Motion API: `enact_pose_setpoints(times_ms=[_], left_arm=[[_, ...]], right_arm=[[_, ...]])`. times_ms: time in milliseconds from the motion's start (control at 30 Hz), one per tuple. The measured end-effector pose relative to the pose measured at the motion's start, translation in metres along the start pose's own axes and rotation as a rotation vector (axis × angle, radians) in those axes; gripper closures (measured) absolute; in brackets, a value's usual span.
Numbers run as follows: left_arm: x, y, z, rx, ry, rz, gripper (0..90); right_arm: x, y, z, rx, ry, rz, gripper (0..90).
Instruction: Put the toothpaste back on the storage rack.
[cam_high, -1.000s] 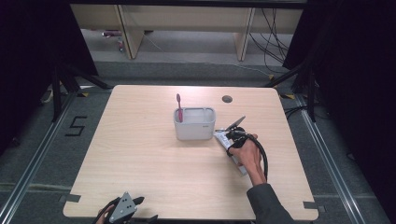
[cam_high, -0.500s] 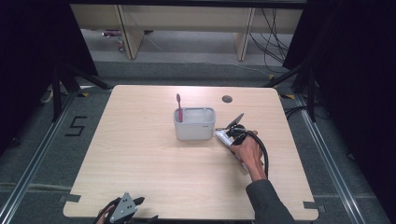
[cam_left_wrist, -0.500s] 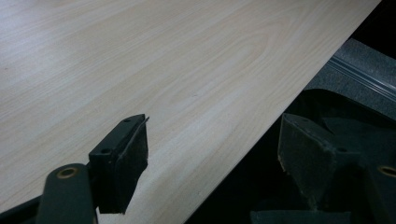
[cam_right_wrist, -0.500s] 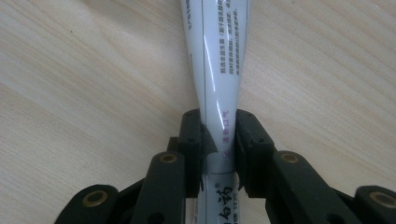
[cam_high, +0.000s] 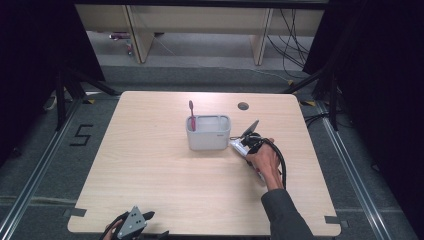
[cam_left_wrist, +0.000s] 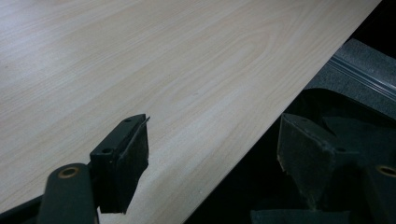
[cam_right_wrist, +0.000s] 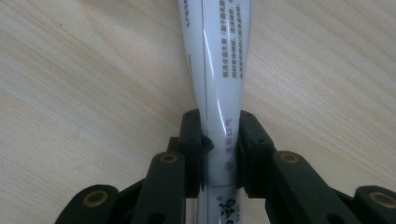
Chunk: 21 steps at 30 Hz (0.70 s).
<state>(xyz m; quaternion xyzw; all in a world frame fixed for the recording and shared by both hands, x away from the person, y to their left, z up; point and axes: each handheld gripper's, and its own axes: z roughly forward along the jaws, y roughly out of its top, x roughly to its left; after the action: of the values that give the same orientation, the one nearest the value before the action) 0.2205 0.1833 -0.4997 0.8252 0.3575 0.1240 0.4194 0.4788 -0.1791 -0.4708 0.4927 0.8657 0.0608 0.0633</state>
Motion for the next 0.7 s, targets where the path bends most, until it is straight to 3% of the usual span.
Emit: enact_pose_setpoints(times_ms=[67, 300, 367, 400, 433, 500, 533, 567, 700], left_arm=[[0.0, 0.0001, -0.0001, -0.001, 0.001, 0.0, 24.6], [0.0004, -0.0001, -0.0009, 0.018, 0.005, 0.023, 24.6], [-0.0002, -0.0004, -0.0002, 0.013, 0.006, 0.016, 24.6], [0.0001, -0.0002, -0.0007, 0.016, 0.006, 0.022, 24.6], [0.0002, -0.0004, -0.0005, 0.012, 0.004, 0.023, 24.6], [0.0005, -0.0002, -0.0011, 0.017, 0.005, 0.025, 24.6], [0.0004, -0.0002, -0.0014, 0.018, 0.006, 0.023, 24.6], [-0.0002, -0.0004, -0.0004, 0.004, 0.003, 0.007, 24.6], [0.0009, 0.0002, -0.0019, 0.025, -0.002, 0.025, 24.6]], right_arm=[[-0.0013, 0.0001, 0.0013, 0.001, -0.014, -0.021, 74.1], [-0.001, 0.0028, 0.004, 0.026, -0.018, -0.022, 74.2], [0.0001, 0.0036, 0.0033, 0.026, 0.0, -0.026, 74.3], [-0.0025, 0.0047, 0.0041, 0.011, -0.007, -0.07, 74.4], [-0.0021, 0.0047, 0.0037, 0.022, -0.008, -0.073, 74.5], [0.0004, 0.0049, 0.0038, 0.035, -0.009, -0.027, 74.7], [-0.0015, 0.0044, 0.0042, 0.032, -0.014, -0.051, 74.8], [-0.0006, 0.0045, 0.0036, 0.036, -0.012, -0.032, 74.9], [-0.0023, 0.0037, 0.0038, 0.025, -0.005, -0.045, 75.3]])
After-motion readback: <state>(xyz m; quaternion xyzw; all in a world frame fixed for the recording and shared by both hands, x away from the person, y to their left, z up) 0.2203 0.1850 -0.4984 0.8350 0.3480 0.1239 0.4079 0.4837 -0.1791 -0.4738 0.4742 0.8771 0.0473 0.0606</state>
